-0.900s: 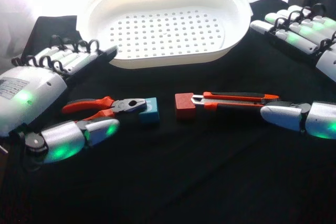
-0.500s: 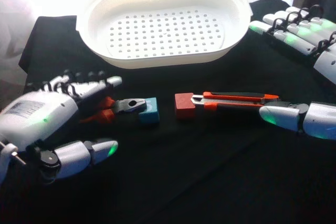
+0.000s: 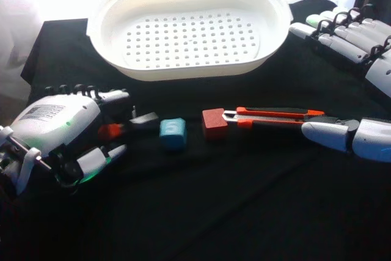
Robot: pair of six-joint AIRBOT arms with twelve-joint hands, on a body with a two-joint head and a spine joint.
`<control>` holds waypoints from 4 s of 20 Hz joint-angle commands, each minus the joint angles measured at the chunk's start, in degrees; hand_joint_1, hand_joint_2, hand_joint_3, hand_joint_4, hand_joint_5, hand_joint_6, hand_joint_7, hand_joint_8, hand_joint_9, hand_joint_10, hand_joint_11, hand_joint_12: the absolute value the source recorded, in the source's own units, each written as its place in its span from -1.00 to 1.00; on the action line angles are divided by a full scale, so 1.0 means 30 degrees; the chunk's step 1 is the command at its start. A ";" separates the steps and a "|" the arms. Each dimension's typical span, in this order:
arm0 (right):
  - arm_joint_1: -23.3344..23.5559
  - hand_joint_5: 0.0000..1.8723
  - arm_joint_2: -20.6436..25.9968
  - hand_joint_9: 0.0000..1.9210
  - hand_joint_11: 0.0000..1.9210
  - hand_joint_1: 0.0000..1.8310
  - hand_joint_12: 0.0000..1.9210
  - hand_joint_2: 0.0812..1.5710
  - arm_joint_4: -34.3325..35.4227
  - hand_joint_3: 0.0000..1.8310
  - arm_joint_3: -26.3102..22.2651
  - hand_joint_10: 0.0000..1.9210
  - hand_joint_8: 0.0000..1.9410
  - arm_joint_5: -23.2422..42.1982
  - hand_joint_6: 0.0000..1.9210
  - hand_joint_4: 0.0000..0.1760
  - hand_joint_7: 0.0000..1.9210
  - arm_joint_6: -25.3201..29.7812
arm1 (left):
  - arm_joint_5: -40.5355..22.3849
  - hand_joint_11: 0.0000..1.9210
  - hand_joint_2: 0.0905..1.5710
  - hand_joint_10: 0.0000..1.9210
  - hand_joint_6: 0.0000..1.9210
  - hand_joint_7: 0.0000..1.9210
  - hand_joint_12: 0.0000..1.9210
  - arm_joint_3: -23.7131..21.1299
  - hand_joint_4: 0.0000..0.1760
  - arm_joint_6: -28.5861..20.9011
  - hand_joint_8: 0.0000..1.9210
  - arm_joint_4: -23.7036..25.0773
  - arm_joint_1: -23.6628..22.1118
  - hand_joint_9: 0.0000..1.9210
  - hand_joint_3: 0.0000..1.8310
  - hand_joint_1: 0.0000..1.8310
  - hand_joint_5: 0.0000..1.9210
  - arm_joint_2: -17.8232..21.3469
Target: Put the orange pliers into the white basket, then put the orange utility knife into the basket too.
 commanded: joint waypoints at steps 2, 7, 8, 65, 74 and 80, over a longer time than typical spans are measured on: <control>0.0077 -1.00 -0.0030 -1.00 -1.00 -0.54 -1.00 0.44 -0.0215 -0.99 -0.0021 -1.00 -1.00 0.2422 -1.00 -0.50 -1.00 0.0027 | -0.2128 0.59 0.62 1.00 0.99 0.27 1.00 -0.0201 -1.00 -0.0241 1.00 0.0361 -0.0210 0.49 -1.00 0.36 -0.01 0.0135; 0.0055 -1.00 -0.0040 -1.00 -1.00 -0.52 -1.00 0.46 -0.0215 -0.99 -0.0023 -1.00 -1.00 0.2422 -1.00 -0.53 -1.00 0.0027 | -0.5762 0.61 0.56 1.00 1.00 0.40 1.00 -0.1448 -0.75 -0.0237 1.00 0.2137 -0.0510 0.57 -1.00 0.55 0.11 0.1894; 0.0055 -1.00 -0.0043 -1.00 -1.00 -0.53 -1.00 0.46 -0.0215 -0.99 -0.0023 -1.00 -1.00 0.2422 -1.00 -0.53 -1.00 0.0027 | -0.6140 0.67 0.54 1.00 1.00 0.40 1.00 -0.1546 -0.71 -0.0243 1.00 0.2395 -0.0620 0.61 -1.00 0.58 0.11 0.2085; 0.6080 -0.08 -0.1959 0.52 0.59 0.61 1.00 0.59 -0.3939 -1.00 0.2880 1.00 1.00 -0.0342 1.00 0.24 0.29 0.0053 | -1.3304 -0.42 0.83 -0.54 0.86 -0.06 0.34 -0.2493 0.30 -0.3345 -1.00 0.0416 0.3104 0.01 -1.00 -0.26 -0.56 0.3185; 1.0706 0.04 -0.9125 0.44 0.55 0.40 1.00 0.58 -0.4281 -1.00 1.1232 1.00 1.00 -1.1814 1.00 -0.15 0.30 0.0036 | -1.2987 -0.55 0.82 -0.21 0.84 0.03 0.63 -0.2193 -0.20 -0.3660 -0.99 0.0605 0.3054 -0.12 -1.00 -0.21 -0.54 0.2732; 1.0765 -0.99 -0.9616 -0.98 -1.00 -0.43 -0.79 0.42 -0.3937 -1.00 1.1935 -0.93 -0.97 -1.2735 -0.98 0.21 -0.96 0.0036 | -1.3004 -0.47 0.81 -0.17 0.83 -0.03 0.59 -0.2136 0.00 -0.3761 -1.00 0.0600 0.3041 -0.10 -1.00 -0.22 -0.53 0.2679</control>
